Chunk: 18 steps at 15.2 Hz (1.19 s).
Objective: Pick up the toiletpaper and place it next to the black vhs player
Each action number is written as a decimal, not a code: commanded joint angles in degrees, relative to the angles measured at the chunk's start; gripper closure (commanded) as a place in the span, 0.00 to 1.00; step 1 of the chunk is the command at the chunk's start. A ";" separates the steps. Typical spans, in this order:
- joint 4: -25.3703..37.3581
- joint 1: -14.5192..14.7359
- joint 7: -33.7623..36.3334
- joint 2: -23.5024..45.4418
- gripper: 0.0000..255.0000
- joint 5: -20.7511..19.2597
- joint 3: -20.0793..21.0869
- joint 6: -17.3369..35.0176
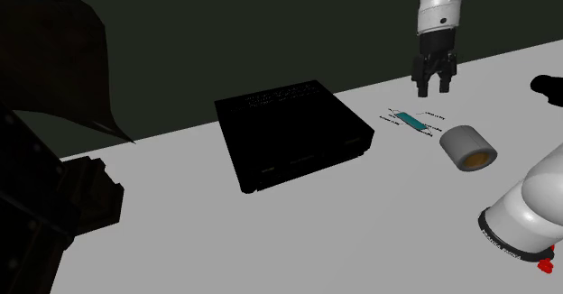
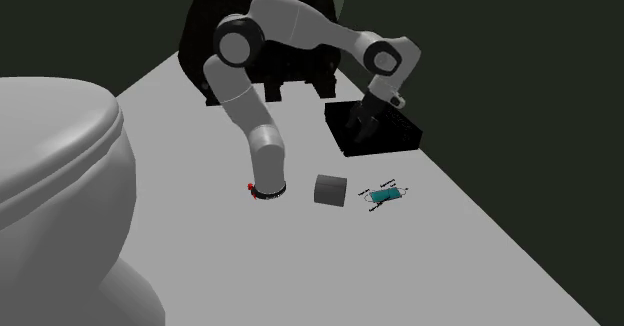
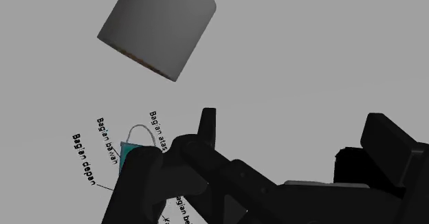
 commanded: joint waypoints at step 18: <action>13.84 -13.98 3.09 38.94 0.00 -3.07 -14.04 -7.67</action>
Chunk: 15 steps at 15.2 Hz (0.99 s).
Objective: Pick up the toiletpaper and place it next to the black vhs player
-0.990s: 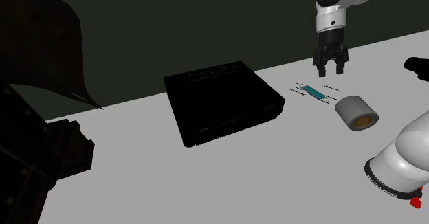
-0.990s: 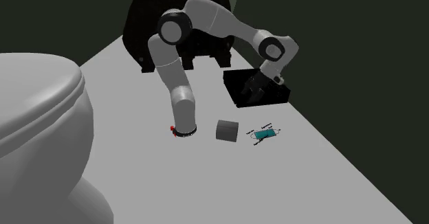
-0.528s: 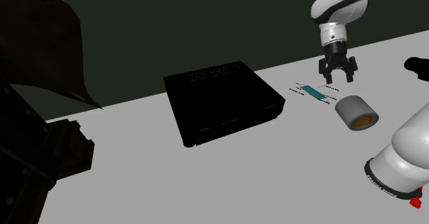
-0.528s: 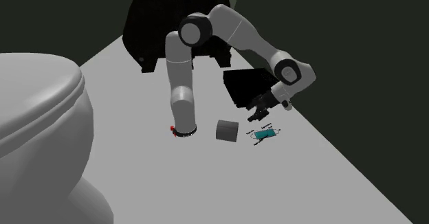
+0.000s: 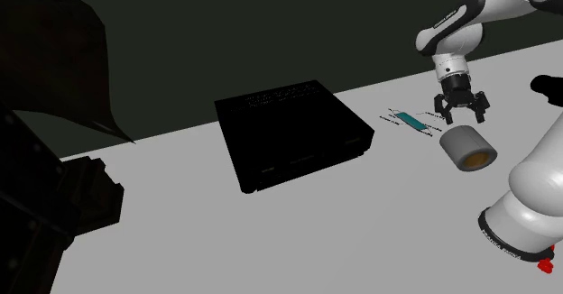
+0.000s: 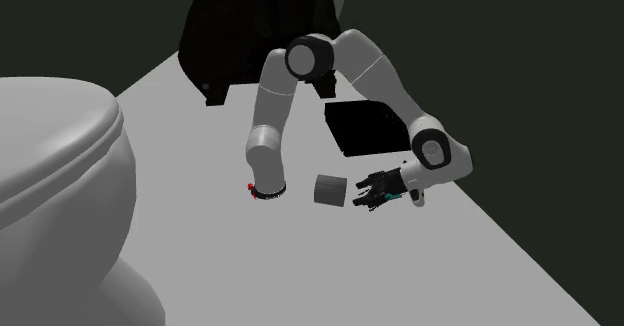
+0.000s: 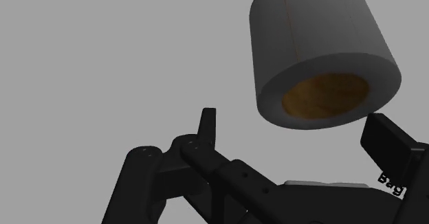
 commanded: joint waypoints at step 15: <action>-7.13 -0.06 0.89 -1.78 1.00 -0.61 -0.48 4.73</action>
